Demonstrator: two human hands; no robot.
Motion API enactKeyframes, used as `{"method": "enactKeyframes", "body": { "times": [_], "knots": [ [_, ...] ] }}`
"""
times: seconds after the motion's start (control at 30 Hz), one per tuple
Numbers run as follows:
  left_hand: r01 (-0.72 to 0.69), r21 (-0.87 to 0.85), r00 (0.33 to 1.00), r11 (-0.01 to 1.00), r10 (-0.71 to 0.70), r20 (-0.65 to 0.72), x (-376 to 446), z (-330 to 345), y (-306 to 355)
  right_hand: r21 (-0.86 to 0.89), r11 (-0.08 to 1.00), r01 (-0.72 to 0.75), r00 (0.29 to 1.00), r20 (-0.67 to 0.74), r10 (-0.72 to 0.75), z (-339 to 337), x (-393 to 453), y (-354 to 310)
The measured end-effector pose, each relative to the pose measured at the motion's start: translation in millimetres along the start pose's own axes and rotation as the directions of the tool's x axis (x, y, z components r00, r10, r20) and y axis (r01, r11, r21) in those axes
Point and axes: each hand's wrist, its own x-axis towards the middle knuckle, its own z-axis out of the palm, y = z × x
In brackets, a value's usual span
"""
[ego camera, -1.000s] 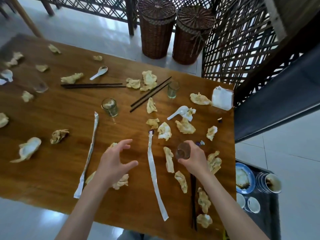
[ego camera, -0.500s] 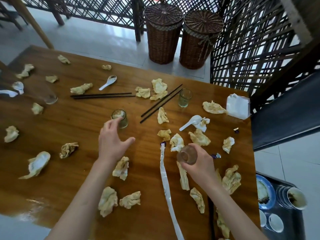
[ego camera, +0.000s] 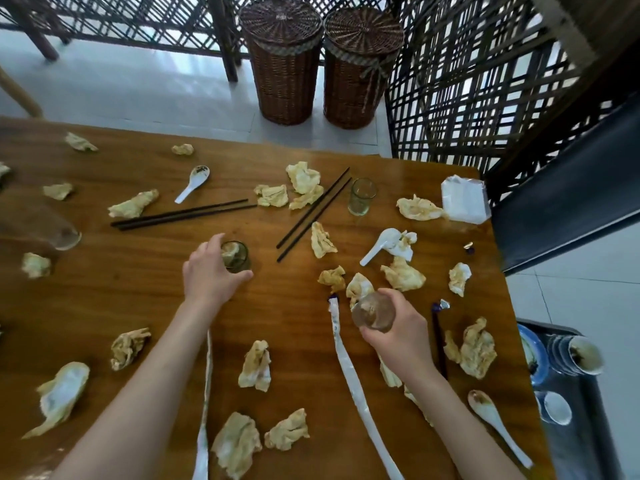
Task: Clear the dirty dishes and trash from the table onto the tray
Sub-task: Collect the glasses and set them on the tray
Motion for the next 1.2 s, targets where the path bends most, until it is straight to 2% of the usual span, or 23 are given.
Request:
{"method": "enactKeyframes", "body": {
  "times": [0.37,0.63,0.93,1.2],
  "knots": [
    [-0.040,-0.031,0.999,0.999,0.040,-0.016,-1.2,-1.8,-1.3,-0.012,0.998,-0.058,0.998,-0.036,0.058,-1.2,-12.7,-2.1],
    [-0.173,-0.047,0.985,0.984,0.171,-0.034,-27.9,-10.7,0.1,-0.002,0.995,-0.102,0.991,-0.090,0.101,-13.3,-25.6,1.5],
    [-0.367,-0.101,0.928,0.925,0.372,0.033,-79.3,-11.8,73.3,0.045,0.986,-0.159,0.973,-0.163,0.165,-44.6,-46.6,31.5],
    [-0.470,-0.164,0.861,0.867,0.492,0.132,-151.8,28.2,155.1,0.119,0.983,-0.142,0.968,-0.191,0.162,-97.6,-68.9,88.5]
  ]
}}
